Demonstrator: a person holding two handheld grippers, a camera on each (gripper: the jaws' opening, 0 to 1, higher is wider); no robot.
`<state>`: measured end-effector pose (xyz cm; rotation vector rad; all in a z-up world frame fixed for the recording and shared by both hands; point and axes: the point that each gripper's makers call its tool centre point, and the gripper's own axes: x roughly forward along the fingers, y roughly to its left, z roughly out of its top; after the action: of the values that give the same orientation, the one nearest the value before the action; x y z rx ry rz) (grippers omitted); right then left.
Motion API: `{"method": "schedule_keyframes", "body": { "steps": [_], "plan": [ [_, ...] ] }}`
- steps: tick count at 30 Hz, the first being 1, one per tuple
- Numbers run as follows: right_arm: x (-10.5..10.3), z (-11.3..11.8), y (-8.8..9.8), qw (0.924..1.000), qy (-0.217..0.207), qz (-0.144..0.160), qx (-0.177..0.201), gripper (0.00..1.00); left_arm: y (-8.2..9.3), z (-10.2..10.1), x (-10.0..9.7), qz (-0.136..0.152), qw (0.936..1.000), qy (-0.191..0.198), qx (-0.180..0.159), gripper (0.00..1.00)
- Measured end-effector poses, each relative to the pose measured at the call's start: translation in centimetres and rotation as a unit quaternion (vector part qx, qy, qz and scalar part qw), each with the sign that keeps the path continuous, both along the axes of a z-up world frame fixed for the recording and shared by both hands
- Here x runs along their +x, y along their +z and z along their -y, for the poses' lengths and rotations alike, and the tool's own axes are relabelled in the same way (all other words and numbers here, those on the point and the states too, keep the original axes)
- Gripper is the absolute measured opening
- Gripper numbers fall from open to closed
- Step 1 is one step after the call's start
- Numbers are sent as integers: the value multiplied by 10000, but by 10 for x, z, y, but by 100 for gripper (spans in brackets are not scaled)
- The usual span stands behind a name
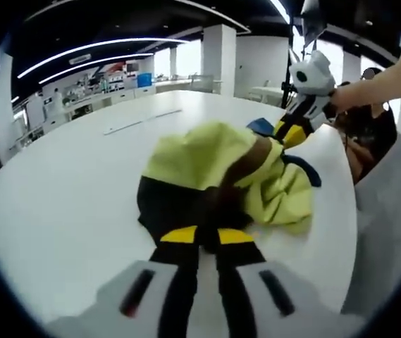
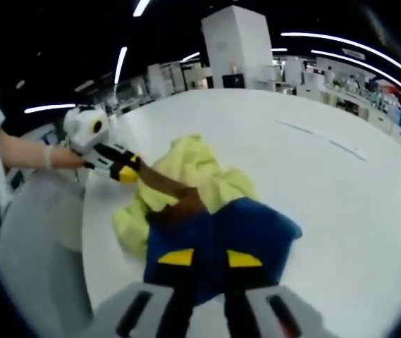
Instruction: Fold the garment on the visible template until the final outline fits inside the template.
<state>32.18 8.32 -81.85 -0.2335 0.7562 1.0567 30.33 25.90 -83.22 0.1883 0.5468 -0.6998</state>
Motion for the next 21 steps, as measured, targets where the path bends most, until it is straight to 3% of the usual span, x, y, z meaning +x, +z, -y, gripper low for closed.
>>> {"method": "schedule_keyframes", "body": {
  "steps": [3,6,8,13,17,21],
  "plan": [
    [0,1,-1,10000,0,-24,-4,1,-1,0,1,-15,10000,20,-36,2],
    [-2,4,0,10000,-14,-20,-10,0,-2,-2,2,-11,9999,62,91,0],
    [-1,5,1,10000,-32,11,-29,0,0,-1,2,-32,10000,94,2,0],
    [-2,10,15,9998,-142,115,83,0,10,-6,3,71,9999,135,60,0],
    [4,14,30,9993,-178,237,228,0,37,-13,8,202,9993,317,-48,0],
    [7,16,54,9979,-259,420,422,0,67,-25,16,395,9970,556,-367,0]
  ]
}}
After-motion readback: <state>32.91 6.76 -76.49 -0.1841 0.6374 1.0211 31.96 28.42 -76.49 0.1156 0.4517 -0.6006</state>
